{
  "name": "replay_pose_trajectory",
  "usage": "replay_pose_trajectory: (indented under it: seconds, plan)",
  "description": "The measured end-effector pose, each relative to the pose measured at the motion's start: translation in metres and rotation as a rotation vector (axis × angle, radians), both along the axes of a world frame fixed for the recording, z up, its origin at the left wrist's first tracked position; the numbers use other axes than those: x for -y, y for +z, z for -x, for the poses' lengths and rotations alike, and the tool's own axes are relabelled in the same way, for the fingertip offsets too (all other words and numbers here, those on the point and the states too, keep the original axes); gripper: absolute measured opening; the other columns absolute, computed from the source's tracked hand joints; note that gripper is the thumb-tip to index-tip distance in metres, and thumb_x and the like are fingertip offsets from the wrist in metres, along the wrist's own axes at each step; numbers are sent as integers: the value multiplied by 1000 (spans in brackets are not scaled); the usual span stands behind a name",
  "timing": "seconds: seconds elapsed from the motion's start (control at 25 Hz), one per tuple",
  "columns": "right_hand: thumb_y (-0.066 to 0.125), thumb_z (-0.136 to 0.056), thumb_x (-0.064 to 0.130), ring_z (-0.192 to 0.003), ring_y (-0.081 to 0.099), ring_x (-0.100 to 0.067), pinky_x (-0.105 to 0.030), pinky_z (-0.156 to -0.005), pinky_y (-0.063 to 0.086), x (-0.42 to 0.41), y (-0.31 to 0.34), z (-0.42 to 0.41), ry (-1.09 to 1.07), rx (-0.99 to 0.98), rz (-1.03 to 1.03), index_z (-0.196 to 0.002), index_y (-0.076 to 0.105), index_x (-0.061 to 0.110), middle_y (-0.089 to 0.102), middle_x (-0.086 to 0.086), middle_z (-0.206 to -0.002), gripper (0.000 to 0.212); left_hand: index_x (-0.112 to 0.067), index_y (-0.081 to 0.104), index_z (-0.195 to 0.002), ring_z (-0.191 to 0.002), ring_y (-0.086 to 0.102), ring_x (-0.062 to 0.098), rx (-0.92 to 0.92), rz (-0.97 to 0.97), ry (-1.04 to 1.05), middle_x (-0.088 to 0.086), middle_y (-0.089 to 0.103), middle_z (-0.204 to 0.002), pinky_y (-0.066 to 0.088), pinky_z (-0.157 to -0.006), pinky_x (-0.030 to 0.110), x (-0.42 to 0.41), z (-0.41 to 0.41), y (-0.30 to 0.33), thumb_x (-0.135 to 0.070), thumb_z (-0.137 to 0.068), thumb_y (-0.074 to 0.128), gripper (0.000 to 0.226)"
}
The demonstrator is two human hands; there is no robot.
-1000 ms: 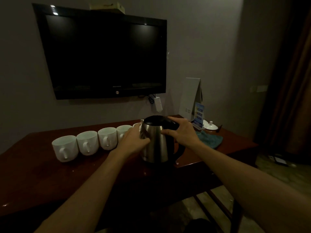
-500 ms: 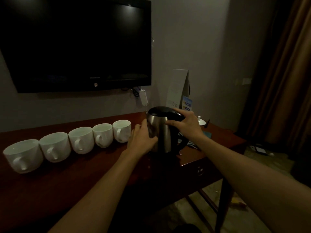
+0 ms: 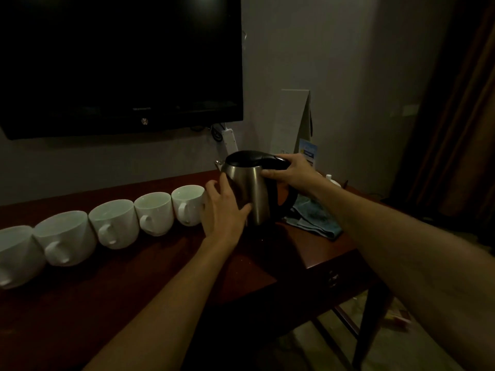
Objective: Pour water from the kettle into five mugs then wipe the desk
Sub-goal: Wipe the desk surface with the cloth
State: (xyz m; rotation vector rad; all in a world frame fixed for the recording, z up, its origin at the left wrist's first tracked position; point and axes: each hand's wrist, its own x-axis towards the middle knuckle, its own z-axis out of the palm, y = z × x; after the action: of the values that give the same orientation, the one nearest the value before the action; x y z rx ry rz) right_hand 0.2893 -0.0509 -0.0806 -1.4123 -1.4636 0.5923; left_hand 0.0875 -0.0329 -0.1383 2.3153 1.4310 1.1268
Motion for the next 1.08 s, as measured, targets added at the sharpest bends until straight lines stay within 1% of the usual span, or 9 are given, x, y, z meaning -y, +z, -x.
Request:
replay_pose_trajectory:
  seconds: [0.12, 0.2, 0.32, 0.4, 0.48, 0.6, 0.68, 0.88, 1.08]
  plan:
    - [83, -76, 13, -114, 61, -21, -35, -95, 51, -3, -7, -24, 18, 73, 130, -131, 60, 25, 66, -1, -120, 61, -16, 23, -153, -129, 43, 25, 5, 3, 7, 12, 31, -147, 42, -99, 35, 2, -4, -2, -42, -82, 76, 93]
    - [77, -79, 13, -124, 53, -25, -34, -96, 48, 6, -22, -44, -7, 97, 250, -143, 49, 24, 57, -5, -135, 70, -16, 30, -152, -125, 45, 23, 50, -86, 19, 11, 36, -143, 36, -93, 29, 9, -3, -3, -41, -85, 72, 83]
    - [73, -71, 47, -142, 34, -29, -45, -114, 35, 25, -57, -65, -105, 286, 489, -150, 37, 26, 32, -4, -158, 90, -16, 49, -138, -114, 51, 21, 91, -268, -6, 9, 49, -128, 34, -92, 29, 23, 2, -9, -32, -86, 67, 58]
    - [62, -79, 60, -144, 29, -30, -50, -117, 29, 31, -72, -73, -204, 521, 533, -152, 33, 28, 25, -5, -161, 85, -15, 59, -127, -108, 54, 21, 64, -296, -76, 7, 55, -119, 43, -91, 33, 27, 6, -12, -25, -85, 67, 43]
    - [41, -87, 69, -147, 22, -33, -56, -117, 23, 42, -85, -74, -327, 711, 543, -154, 27, 29, 20, -7, -163, 80, -14, 65, -116, -100, 56, 18, -37, -306, -172, 3, 58, -112, 49, -86, 37, 34, 7, -15, -22, -86, 66, 31]
    - [24, -97, 66, -152, 4, -30, -59, -119, 4, 61, -103, -67, -331, 764, 693, -157, 13, 32, 4, -4, -166, 70, -19, 67, -115, -102, 56, 12, -231, -262, -338, -4, 61, -114, 47, -91, 35, 45, -4, -17, -25, -90, 61, 27]
    - [23, -100, 61, -153, 1, -29, -60, -118, 2, 73, -104, -62, -330, 773, 681, -157, 13, 31, 3, -3, -167, 66, -20, 65, -120, -111, 55, 11, -308, -213, -405, -6, 62, -121, 44, -97, 36, 54, -17, -20, -27, -92, 56, 31]
    - [28, -102, 55, -152, 8, -32, -63, -117, 6, 102, -102, -57, -295, 776, 658, -156, 20, 32, 11, -4, -166, 59, -17, 61, -129, -119, 55, 17, -352, -136, -452, -1, 60, -132, 45, -100, 38, 77, -50, -27, -25, -92, 52, 40]
    - [37, -101, 49, -147, 22, -34, -64, -116, 16, 125, -99, -49, -248, 773, 630, -149, 32, 40, 29, -7, -158, 50, -15, 38, -149, -138, 40, 21, -471, -49, -486, 3, 39, -154, 36, -111, 42, 82, -82, -29, -27, -98, 44, 53]
